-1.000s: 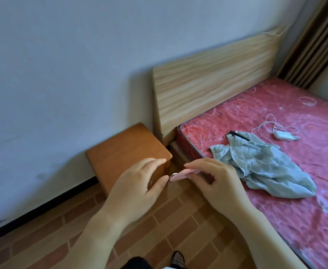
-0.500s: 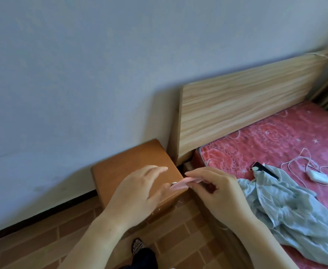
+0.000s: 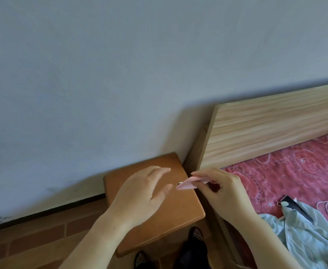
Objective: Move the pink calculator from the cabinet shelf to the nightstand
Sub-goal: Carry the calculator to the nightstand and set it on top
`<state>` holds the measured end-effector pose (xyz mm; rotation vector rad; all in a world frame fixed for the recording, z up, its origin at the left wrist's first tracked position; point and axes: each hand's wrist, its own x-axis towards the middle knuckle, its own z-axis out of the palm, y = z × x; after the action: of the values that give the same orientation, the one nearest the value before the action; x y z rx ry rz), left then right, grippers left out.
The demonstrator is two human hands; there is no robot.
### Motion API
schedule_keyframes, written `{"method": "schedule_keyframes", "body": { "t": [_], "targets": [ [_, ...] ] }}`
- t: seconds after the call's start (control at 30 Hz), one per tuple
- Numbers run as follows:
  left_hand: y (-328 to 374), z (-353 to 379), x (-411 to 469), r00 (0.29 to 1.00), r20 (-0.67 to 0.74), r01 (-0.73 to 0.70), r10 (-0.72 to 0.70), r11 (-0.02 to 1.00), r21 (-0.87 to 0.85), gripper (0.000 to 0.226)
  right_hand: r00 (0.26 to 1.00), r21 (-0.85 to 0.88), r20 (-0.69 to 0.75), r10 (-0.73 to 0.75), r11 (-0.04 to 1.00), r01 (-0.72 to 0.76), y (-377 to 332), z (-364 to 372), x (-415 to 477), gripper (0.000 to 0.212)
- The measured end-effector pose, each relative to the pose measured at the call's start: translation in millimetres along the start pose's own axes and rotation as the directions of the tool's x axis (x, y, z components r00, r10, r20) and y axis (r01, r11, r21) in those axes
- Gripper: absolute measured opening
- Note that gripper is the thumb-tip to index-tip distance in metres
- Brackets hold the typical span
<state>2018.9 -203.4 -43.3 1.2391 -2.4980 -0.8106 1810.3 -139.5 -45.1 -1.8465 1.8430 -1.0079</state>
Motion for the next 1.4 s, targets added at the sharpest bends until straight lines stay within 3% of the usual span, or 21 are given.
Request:
{"method": "schedule_keyframes", "body": {
  "t": [0.57, 1.03, 1.27, 1.4],
  "targets": [
    [-50.0, 59.0, 146.4, 0.928, -0.104, 0.360, -0.357, 0.933, 0.009, 0.039, 0.914, -0.025, 0.397, -0.080, 0.995, 0.098, 154.7, 59.5, 152.1, 0.014],
    [-153.9, 199.5, 206.4, 0.924, -0.011, 0.382, -0.383, 0.923, -0.037, 0.039, 0.958, -0.047, 0.269, -0.102, 0.992, 0.118, 312.4, 188.3, 157.7, 0.020],
    [-187.9, 257.3, 217.9, 0.912, -0.008, 0.408, -0.410, 0.909, -0.085, 0.038, 0.943, -0.101, 0.310, -0.120, 0.982, 0.158, 383.5, 244.5, 140.7, 0.025],
    [-190.4, 281.2, 213.8, 0.898, 0.033, 0.441, -0.440, 0.891, -0.106, 0.039, 0.891, -0.138, 0.425, -0.161, 0.961, 0.239, 404.4, 261.3, 114.2, 0.021]
  ]
}}
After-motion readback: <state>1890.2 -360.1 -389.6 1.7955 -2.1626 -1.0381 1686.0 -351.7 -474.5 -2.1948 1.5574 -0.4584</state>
